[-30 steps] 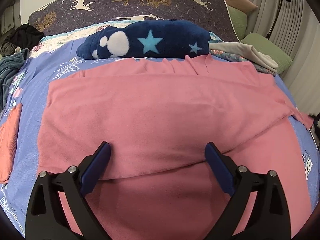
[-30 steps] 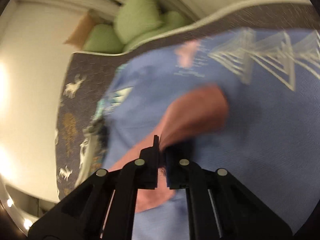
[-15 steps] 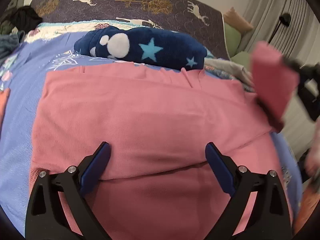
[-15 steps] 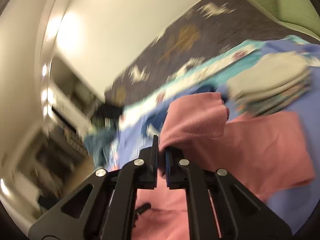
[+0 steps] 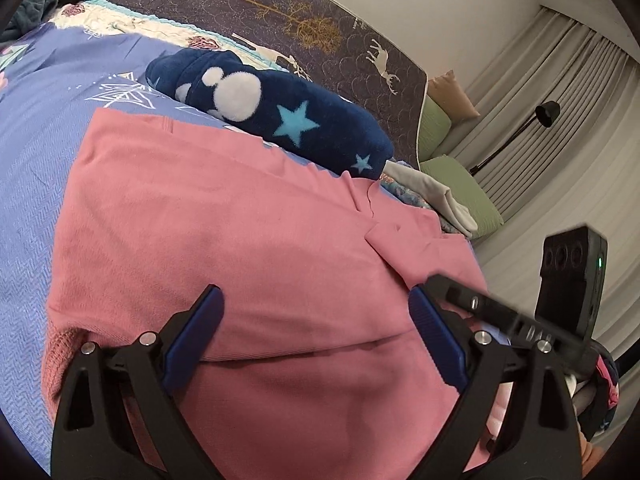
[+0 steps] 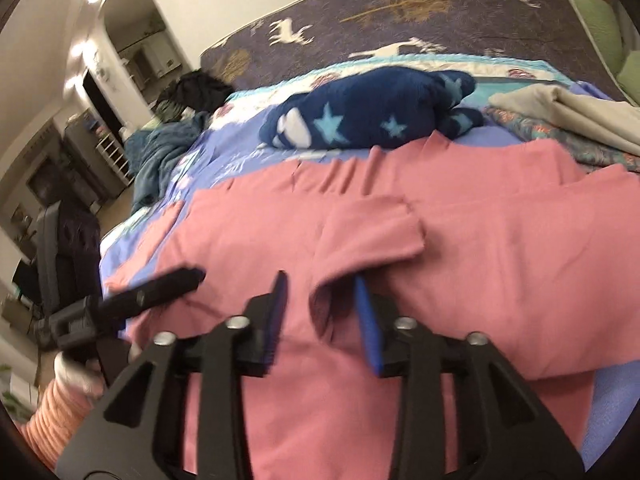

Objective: Fold small clothes

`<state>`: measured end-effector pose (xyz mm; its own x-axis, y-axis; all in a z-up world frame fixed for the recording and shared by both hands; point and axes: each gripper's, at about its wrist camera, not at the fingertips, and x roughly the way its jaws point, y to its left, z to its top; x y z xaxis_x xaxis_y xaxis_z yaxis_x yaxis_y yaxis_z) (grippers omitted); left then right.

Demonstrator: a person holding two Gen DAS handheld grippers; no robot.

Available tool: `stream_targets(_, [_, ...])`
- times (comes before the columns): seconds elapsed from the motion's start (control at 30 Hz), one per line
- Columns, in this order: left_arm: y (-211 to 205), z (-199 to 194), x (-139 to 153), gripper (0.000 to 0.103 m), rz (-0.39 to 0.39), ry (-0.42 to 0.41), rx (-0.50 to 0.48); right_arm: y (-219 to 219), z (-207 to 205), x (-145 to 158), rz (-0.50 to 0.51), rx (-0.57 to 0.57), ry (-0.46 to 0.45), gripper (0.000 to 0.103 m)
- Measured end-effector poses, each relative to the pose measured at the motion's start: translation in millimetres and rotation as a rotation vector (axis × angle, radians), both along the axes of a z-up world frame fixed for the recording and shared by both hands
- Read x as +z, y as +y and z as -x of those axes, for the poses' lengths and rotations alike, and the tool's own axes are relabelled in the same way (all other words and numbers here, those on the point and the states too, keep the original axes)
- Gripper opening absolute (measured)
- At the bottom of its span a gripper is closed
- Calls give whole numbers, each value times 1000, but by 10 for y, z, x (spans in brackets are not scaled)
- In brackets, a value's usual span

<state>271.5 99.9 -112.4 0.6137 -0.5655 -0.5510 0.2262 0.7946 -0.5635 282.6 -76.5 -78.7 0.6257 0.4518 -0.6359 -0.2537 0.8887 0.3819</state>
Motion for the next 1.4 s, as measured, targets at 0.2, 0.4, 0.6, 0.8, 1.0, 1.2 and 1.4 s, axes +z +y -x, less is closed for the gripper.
stream_targets(0.2, [162, 23, -9, 92, 103, -14, 11, 488, 114, 50, 2, 293, -25, 33])
stream_targets(0.4, [145, 10, -10, 83, 104, -8, 4, 214, 300, 43, 109, 187, -39, 37])
stream_targets(0.6, [6, -47, 100, 59, 111, 17, -55, -170, 587, 80, 186, 85, -70, 41])
stream_targets(0.8, [-490, -277, 44, 59, -181, 52, -127, -638, 707, 99, 261, -125, -66, 48])
stream_targets(1.0, [-562, -342, 240, 0, -90, 9, -193, -1242, 815, 75, 236, -334, -38, 50])
stream_targets(1.2, [-246, -54, 1236, 0, -69, -249, -142, -1465, 872, 22, 309, -414, -19, 56])
stream_targets(1.4, [269, 10, 1362, 0, -198, -268, -13, -1286, 761, -120, 344, -351, 14, 59])
